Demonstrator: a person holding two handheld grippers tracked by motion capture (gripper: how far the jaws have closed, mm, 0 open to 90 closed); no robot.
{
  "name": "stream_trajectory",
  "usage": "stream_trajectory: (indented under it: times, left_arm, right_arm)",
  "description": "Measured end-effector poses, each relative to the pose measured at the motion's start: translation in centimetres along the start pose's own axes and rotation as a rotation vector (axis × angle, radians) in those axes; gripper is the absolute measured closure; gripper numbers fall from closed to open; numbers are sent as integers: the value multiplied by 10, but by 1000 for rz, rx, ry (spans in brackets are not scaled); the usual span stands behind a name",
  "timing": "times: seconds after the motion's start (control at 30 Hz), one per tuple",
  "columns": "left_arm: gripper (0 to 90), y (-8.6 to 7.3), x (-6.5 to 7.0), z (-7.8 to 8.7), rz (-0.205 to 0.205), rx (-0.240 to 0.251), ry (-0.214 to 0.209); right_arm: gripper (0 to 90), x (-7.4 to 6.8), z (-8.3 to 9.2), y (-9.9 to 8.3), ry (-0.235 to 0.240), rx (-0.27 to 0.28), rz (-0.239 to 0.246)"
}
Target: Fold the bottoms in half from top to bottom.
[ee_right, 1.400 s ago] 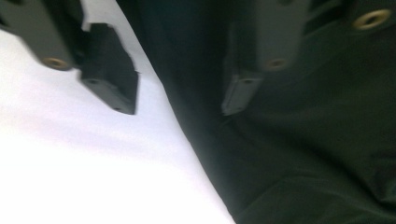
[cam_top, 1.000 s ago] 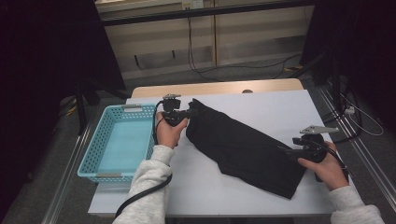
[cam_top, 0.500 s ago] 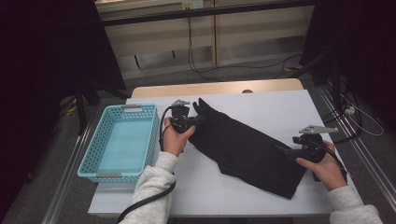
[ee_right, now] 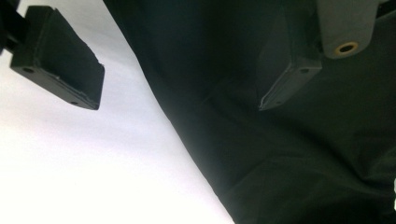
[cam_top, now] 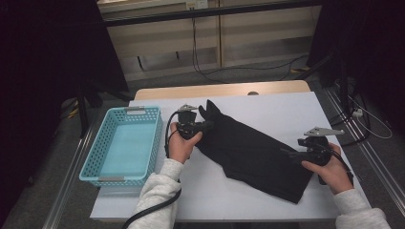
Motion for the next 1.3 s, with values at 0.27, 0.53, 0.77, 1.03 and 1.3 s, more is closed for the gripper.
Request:
stream_trajectory:
  times: [0.27,0.53,0.77,1.03,1.3]
  left_arm:
    - [850,-7,12,-4,-33,1,-26]
    - [850,-10,21,-5,-85,-4,-56]
    - [849,-18,30,-8,-121,-26,-75]
    - [849,-20,31,-6,-129,-29,-77]
    - [849,-18,37,-6,-157,-22,-90]
  right_arm:
    - [152,-2,-2,1,8,-5,9]
    - [146,-2,0,0,10,-4,12]
    - [146,-3,-1,-2,11,-11,20]
    - [146,-5,-1,-1,10,-10,29]
    - [146,-7,-2,-1,11,-11,34]
Point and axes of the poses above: each handheld gripper's, and its own axes: z roughly backward along the jaws, y roughly out of its top, x roughly to its right, the point moved 8 cm from there along -z, roughly forward along the jaws, and after that the axes turned 9 degrees about y, right-handed, at the moved point
